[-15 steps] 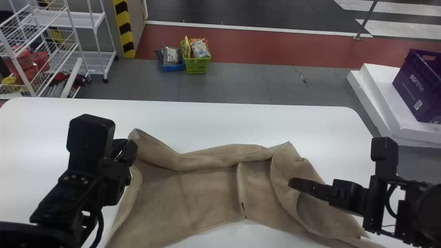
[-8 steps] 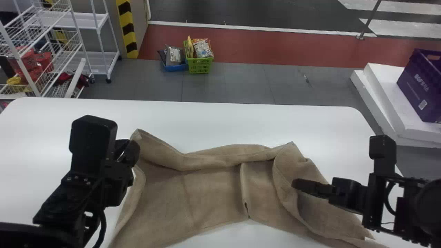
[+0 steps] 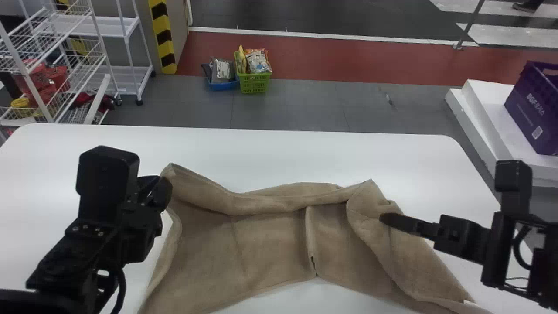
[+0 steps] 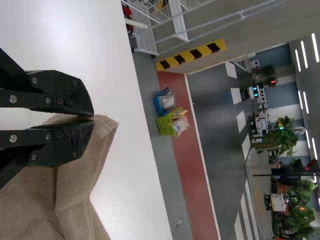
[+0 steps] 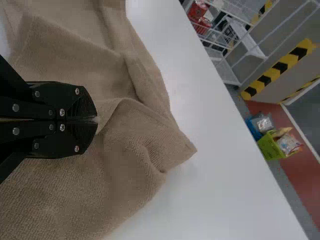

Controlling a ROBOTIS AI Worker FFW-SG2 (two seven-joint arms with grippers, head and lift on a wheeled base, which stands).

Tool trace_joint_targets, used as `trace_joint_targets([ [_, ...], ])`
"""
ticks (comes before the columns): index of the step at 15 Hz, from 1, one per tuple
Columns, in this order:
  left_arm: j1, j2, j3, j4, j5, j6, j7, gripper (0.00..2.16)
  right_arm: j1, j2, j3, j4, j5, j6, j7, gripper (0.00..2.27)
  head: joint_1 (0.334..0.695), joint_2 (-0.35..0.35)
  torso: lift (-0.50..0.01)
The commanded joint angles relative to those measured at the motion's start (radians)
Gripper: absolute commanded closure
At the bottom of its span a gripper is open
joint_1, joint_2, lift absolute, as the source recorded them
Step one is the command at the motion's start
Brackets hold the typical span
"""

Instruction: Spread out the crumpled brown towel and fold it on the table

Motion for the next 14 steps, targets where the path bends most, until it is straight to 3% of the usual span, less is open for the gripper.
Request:
trace_joint_targets([
  [1,0.002,-0.002,0.031,-0.052,0.004,0.023,-0.017,1.0,-0.007,-0.023,-0.039,-0.073,0.001,0.011,0.003,1.65,0.695,-0.094,-0.127],
  [4,0.016,-0.002,0.054,-0.155,0.003,0.133,-0.077,1.0,-0.062,-0.078,-0.111,-0.086,0.039,0.011,0.074,1.65,0.695,-0.114,-0.127],
  [7,0.042,-0.002,0.063,-0.239,0.003,0.17,-0.078,1.0,-0.127,-0.114,-0.221,-0.098,0.074,0.011,0.127,1.65,0.695,-0.167,-0.127],
  [10,0.042,-0.008,0.086,-0.305,0.0,0.25,-0.092,1.0,-0.15,-0.186,-0.301,-0.135,0.071,0.011,0.143,1.65,0.695,-0.218,-0.127],
  [14,0.025,-0.011,0.117,-0.382,0.0,0.369,-0.109,1.0,-0.181,-0.229,-0.419,-0.138,0.068,0.011,0.175,1.65,0.695,-0.288,-0.127],
])
